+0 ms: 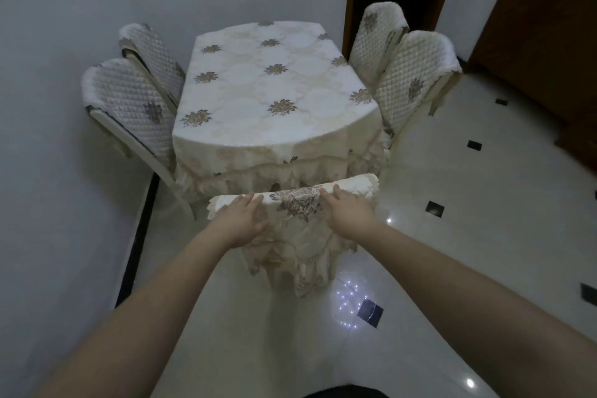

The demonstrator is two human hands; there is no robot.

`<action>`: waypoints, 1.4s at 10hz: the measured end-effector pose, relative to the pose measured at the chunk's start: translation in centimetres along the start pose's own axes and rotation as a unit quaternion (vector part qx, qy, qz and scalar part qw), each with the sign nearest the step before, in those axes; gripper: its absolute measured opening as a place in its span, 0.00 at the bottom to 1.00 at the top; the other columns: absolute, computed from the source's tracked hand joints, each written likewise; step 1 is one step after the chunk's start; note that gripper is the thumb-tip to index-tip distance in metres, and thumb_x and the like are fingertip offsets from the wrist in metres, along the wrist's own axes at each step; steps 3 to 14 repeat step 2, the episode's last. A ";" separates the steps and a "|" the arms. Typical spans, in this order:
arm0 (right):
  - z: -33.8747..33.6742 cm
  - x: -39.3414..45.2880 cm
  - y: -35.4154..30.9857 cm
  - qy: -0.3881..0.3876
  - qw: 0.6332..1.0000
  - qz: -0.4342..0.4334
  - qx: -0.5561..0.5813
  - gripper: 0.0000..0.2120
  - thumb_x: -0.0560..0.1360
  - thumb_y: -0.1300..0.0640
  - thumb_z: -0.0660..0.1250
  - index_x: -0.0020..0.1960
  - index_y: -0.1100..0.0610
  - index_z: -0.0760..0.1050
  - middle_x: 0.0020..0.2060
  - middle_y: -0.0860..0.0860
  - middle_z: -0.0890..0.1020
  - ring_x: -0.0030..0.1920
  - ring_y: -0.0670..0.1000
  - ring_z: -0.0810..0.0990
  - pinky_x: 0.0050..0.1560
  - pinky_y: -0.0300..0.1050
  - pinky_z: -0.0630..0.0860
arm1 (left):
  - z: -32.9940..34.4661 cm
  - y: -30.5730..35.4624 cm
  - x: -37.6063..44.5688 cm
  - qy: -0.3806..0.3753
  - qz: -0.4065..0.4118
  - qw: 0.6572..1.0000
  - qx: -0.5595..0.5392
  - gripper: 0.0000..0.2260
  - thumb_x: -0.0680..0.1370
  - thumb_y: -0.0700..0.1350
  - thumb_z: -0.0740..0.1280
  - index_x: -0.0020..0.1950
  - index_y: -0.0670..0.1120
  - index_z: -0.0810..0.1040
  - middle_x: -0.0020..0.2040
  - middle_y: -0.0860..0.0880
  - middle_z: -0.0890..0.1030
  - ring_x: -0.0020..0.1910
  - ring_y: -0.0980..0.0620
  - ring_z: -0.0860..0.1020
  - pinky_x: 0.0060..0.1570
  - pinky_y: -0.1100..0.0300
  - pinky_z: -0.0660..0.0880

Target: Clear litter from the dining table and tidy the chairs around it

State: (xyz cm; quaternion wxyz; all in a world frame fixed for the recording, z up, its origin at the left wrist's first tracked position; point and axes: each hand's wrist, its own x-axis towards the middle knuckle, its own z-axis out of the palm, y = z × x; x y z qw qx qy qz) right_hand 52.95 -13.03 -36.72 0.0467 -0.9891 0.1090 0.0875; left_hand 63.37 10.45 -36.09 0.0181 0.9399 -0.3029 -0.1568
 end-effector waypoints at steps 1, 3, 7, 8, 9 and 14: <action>-1.3 -2.0 -0.5 0.014 1.000 -0.014 0.002 0.26 0.78 0.50 0.58 0.75 0.50 0.59 0.69 0.54 0.69 0.68 0.55 0.67 0.64 0.53 0.64 | -2.4 0.8 -3.3 0.070 0.014 0.997 0.028 0.30 0.80 0.62 0.53 0.78 0.53 0.50 0.79 0.51 0.54 0.77 0.51 0.53 0.73 0.44 0.52; -2.3 -4.9 -1.4 0.082 0.996 -0.006 0.020 0.26 0.79 0.45 0.57 0.75 0.50 0.59 0.68 0.51 0.70 0.69 0.54 0.66 0.65 0.51 0.64 | -4.1 1.9 -6.7 0.122 0.021 0.992 0.038 0.29 0.80 0.63 0.50 0.78 0.54 0.51 0.79 0.52 0.53 0.77 0.52 0.52 0.73 0.44 0.52; -2.3 -4.9 -1.4 0.082 0.996 -0.006 0.020 0.26 0.79 0.45 0.57 0.75 0.50 0.59 0.68 0.51 0.70 0.69 0.54 0.66 0.65 0.51 0.64 | -4.1 1.9 -6.7 0.122 0.021 0.992 0.038 0.29 0.80 0.63 0.50 0.78 0.54 0.51 0.79 0.52 0.53 0.77 0.52 0.52 0.73 0.44 0.52; -2.3 -4.9 -1.4 0.082 0.996 -0.006 0.020 0.26 0.79 0.45 0.57 0.75 0.50 0.59 0.68 0.51 0.70 0.69 0.54 0.66 0.65 0.51 0.64 | -4.1 1.9 -6.7 0.122 0.021 0.992 0.038 0.29 0.80 0.63 0.50 0.78 0.54 0.51 0.79 0.52 0.53 0.77 0.52 0.52 0.73 0.44 0.52; -2.3 -4.9 -1.4 0.082 0.996 -0.006 0.020 0.26 0.79 0.45 0.57 0.75 0.50 0.59 0.68 0.51 0.70 0.69 0.54 0.66 0.65 0.51 0.64 | -4.1 1.9 -6.7 0.122 0.021 0.992 0.038 0.29 0.80 0.63 0.50 0.78 0.54 0.51 0.79 0.52 0.53 0.77 0.52 0.52 0.73 0.44 0.52; -2.3 -4.9 -1.4 0.082 0.996 -0.006 0.020 0.26 0.79 0.45 0.57 0.75 0.50 0.59 0.68 0.51 0.70 0.69 0.54 0.66 0.65 0.51 0.64 | -4.1 1.9 -6.7 0.122 0.021 0.992 0.038 0.29 0.80 0.63 0.50 0.78 0.54 0.51 0.79 0.52 0.53 0.77 0.52 0.52 0.73 0.44 0.52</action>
